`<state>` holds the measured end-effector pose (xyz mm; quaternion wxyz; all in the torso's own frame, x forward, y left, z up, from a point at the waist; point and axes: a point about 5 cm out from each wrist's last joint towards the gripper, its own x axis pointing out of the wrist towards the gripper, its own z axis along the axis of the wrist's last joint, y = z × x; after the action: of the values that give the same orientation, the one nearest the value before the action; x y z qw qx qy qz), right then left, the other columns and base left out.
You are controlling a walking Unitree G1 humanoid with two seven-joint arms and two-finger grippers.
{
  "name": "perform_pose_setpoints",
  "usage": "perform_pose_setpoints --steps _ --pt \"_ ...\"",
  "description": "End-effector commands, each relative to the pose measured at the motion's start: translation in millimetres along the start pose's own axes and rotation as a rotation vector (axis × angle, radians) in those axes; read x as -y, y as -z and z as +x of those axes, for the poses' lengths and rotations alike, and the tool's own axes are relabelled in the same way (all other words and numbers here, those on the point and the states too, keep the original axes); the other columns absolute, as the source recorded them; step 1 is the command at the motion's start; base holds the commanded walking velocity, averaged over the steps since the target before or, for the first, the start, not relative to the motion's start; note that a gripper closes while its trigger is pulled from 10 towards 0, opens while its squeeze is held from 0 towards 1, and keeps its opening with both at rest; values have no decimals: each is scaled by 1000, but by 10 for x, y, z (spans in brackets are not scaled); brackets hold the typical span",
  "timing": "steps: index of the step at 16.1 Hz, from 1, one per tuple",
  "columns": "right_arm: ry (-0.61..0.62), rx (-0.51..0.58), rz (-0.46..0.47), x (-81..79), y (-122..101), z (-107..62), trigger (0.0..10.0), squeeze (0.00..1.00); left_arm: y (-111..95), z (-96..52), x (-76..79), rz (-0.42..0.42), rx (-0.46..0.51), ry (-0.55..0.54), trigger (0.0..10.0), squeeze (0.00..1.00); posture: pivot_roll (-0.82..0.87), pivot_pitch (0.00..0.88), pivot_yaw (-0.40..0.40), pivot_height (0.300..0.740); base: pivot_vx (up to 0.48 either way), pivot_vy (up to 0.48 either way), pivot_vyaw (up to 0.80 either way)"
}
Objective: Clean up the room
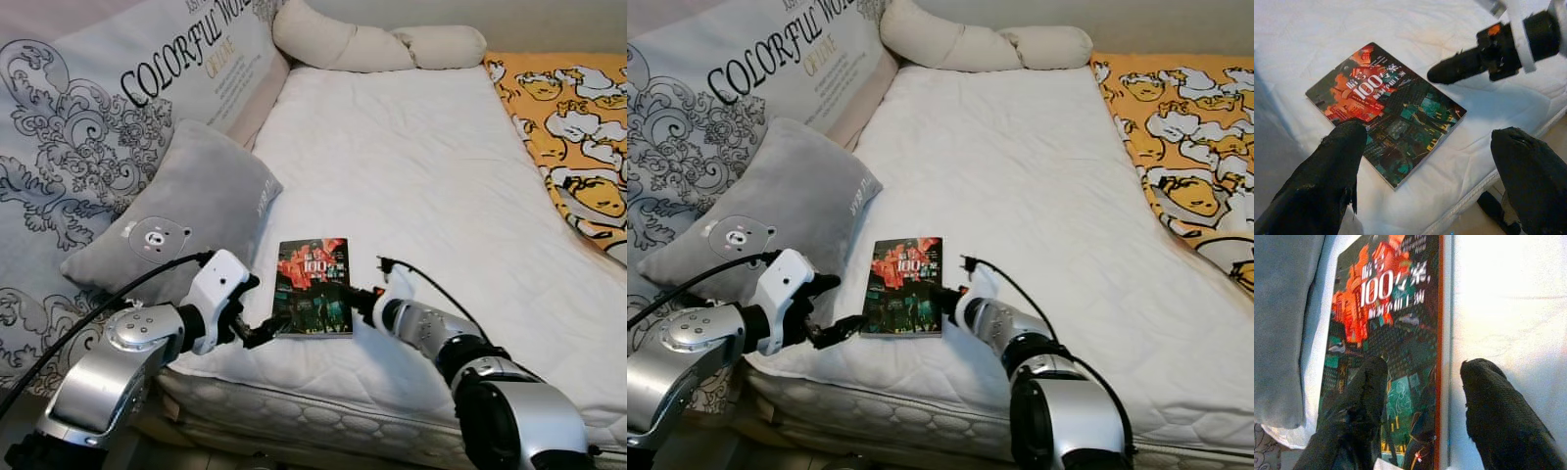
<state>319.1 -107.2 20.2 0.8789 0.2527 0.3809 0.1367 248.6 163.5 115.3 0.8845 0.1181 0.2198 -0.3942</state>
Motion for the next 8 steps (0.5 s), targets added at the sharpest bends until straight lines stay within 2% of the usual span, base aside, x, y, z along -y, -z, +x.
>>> perform_pose_setpoints --steps 1,3,5,6,7,8 --pt "-30 16 12 5 -21 -14 10000 1000 39 7 -17 23 -24 -12 10000 0 50 0 74 740 0 0 0" --pt "-75 69 -3 67 -74 -78 10000 1000 43 38 -26 45 2 -47 10000 0 39 0 68 740 0 0 0" --pt "-88 213 -113 58 -219 -221 10000 1000 -42 95 -108 27 100 -212 10000 0 28 0 66 740 0 0 0" --pt "-88 213 -113 58 -219 -221 10000 1000 -42 95 -108 27 100 -212 10000 0 28 0 66 740 0 0 0" --pt "-45 327 -259 23 -302 -364 10000 0 -105 100 -142 -3 173 -300 10000 0 4 0 74 740 0 0 0" --pt "-3 448 -374 -44 -381 -506 10000 0 -153 103 -148 -30 233 -354 10000 0 -4 0 77 740 0 0 0"
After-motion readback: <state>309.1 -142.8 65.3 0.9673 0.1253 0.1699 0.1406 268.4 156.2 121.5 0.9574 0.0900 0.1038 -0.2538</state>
